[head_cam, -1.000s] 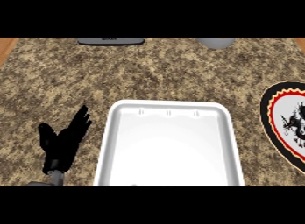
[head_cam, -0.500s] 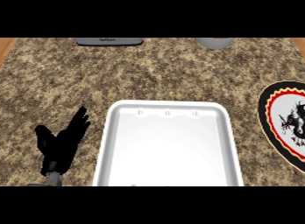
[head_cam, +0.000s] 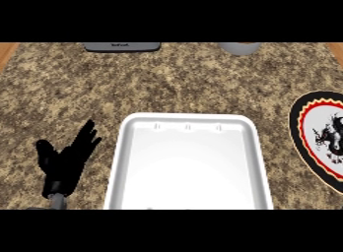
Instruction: Pick the cupcake from the tray and place it in the plate
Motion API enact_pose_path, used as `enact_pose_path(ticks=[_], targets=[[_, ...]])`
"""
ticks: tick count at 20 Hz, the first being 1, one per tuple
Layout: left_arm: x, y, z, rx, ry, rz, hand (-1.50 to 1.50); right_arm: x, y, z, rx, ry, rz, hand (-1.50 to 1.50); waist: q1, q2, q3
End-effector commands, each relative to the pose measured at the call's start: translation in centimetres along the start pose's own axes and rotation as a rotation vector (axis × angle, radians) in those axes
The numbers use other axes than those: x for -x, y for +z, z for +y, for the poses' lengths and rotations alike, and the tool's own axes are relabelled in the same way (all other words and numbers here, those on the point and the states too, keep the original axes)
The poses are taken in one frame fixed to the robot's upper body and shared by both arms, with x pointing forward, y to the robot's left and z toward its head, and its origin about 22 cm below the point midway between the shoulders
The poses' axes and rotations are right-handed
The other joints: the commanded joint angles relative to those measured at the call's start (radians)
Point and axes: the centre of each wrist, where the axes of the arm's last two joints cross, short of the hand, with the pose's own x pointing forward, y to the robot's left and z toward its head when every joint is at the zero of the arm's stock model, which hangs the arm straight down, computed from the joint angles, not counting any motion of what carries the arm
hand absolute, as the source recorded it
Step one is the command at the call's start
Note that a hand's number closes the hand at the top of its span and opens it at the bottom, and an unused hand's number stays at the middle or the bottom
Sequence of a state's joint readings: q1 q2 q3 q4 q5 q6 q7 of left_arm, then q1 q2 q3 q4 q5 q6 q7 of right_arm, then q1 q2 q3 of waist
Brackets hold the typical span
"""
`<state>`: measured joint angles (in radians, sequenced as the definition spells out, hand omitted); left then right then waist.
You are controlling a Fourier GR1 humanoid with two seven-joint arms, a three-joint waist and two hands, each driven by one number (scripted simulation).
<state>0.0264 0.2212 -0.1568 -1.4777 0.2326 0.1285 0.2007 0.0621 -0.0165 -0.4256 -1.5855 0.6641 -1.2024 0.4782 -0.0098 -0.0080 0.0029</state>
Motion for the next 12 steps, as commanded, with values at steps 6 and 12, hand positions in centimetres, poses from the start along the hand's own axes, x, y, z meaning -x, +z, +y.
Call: enact_pose_path(ticks=[6,12], targets=[[1.3,0.1,-3.2,0.014,0.020,0.031,0.00,2.1,6.6,-5.3,-0.089,0.009,0.020,-1.50,0.008,0.009,-0.005],[1.3,-0.1,-1.2,-0.004,-0.007,0.040,0.00,3.5,7.8,-8.0,-0.096,0.062,0.025,-1.50,0.007,0.011,-0.005]])
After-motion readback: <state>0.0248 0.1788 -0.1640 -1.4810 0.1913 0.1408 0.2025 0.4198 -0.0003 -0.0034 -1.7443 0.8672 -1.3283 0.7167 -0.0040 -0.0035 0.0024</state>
